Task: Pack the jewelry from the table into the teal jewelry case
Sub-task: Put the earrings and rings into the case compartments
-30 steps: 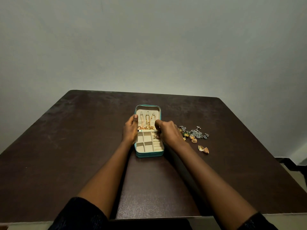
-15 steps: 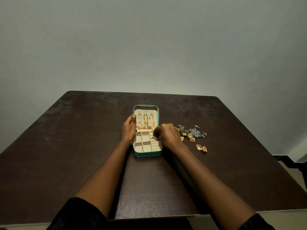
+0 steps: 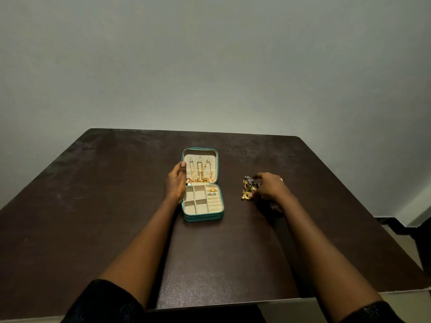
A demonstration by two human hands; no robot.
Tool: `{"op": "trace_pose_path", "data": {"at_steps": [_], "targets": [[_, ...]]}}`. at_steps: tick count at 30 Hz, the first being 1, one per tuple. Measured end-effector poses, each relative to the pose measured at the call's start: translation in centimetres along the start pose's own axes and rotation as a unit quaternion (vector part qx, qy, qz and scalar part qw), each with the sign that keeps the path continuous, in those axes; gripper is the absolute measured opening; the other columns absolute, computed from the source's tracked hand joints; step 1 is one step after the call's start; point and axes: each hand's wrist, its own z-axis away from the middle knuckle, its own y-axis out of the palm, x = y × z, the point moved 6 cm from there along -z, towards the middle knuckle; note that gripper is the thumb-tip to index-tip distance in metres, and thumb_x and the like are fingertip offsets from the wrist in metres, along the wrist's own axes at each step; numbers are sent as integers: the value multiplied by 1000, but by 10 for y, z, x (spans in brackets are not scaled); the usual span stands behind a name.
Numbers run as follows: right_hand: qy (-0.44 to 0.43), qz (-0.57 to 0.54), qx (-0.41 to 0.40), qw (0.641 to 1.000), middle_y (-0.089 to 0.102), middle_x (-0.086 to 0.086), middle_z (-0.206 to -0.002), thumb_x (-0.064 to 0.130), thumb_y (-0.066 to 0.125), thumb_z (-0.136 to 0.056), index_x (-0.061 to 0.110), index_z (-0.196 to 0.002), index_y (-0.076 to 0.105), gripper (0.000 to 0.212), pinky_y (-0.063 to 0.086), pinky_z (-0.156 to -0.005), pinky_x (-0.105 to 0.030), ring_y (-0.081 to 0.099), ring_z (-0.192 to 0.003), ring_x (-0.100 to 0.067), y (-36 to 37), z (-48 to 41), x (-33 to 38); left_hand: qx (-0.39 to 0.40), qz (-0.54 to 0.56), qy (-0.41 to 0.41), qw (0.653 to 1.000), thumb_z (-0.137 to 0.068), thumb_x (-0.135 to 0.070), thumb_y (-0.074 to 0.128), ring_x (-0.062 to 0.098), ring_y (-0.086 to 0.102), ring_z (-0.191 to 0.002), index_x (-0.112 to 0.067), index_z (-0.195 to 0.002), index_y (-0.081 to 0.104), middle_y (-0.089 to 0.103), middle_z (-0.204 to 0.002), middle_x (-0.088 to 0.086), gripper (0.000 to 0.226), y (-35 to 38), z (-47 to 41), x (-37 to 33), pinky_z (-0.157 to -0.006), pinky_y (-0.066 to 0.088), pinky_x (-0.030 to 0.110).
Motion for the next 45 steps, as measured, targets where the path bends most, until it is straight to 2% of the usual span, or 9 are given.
{"op": "trace_pose_path", "data": {"at_steps": [4,11,17,20,23,31,35,42,45], "targets": [[-48,53,26,997,61,-5,-127,19,69,-81,18,-121,61,41,38,-98,-28,54,-120,-23,6,0,12,-3,-9,-3,1000,-99,-39,37,26,64,-100,-16,-116,61,66,-101,2,37,-1,1,0,-92,50,50],[-41,-10,16,999,60,-14,-123,8,67,-81,7,-118,59,38,46,-87,-34,55,-114,-30,13,-7,17,-3,-17,4,1000,-99,-37,35,22,63,-98,-13,-119,59,66,-108,6,39,-1,3,-4,-90,52,42],[-4,-124,-20,992,64,-12,-117,7,65,-82,7,-109,65,28,41,-79,-25,57,-110,-26,7,-12,0,-7,-23,18,1000,-100,-35,34,17,61,-93,-11,-120,59,65,-105,4,40,-1,4,-6,-75,49,29],[9,-170,-34,985,67,-12,-110,3,63,-81,7,-104,67,23,38,-74,-21,59,-99,-22,4,-12,-7,-8,-16,15,1000,-100,-34,34,18,61,-92,-10,-120,59,64,-103,3,39,-1,3,-4,-75,50,29],[14,-184,-50,982,70,-12,-102,2,60,-82,7,-93,70,16,38,-73,-21,58,-86,-16,4,-13,-12,-9,-10,13,1000,-100,-35,35,23,63,-95,-10,-119,59,65,-102,4,40,-1,1,-2,-85,51,39],[22,-173,-69,982,70,-13,-100,-2,56,-85,9,-90,72,20,53,-81,-32,66,-94,-24,3,-16,-14,-9,-11,13,1000,-100,-35,35,23,63,-97,-10,-119,59,66,-107,8,40,-2,1,-3,-89,51,42],[-20,-135,-94,986,70,-14,-105,-4,58,-82,7,-100,72,25,51,-88,-31,64,-101,-25,-2,-12,-5,-6,-3,13,1000,-100,-33,34,20,61,-94,-8,-121,57,64,-105,6,40,-1,4,-5,-88,50,39],[-108,-2,41,993,71,-9,-105,6,66,-82,13,-104,72,23,48,-77,-23,65,-98,-20,13,0,27,-7,-9,12,1000,-100,-36,35,20,62,-95,-11,-121,58,65,-105,3,40,-1,4,-3,-89,51,41],[-112,31,60,991,70,-9,-105,10,71,-77,17,-100,72,25,51,-86,-30,63,-99,-23,20,4,29,-4,-4,13,1000,-100,-35,34,20,61,-95,-10,-122,57,63,-104,2,40,0,4,-4,-88,51,39]]}}
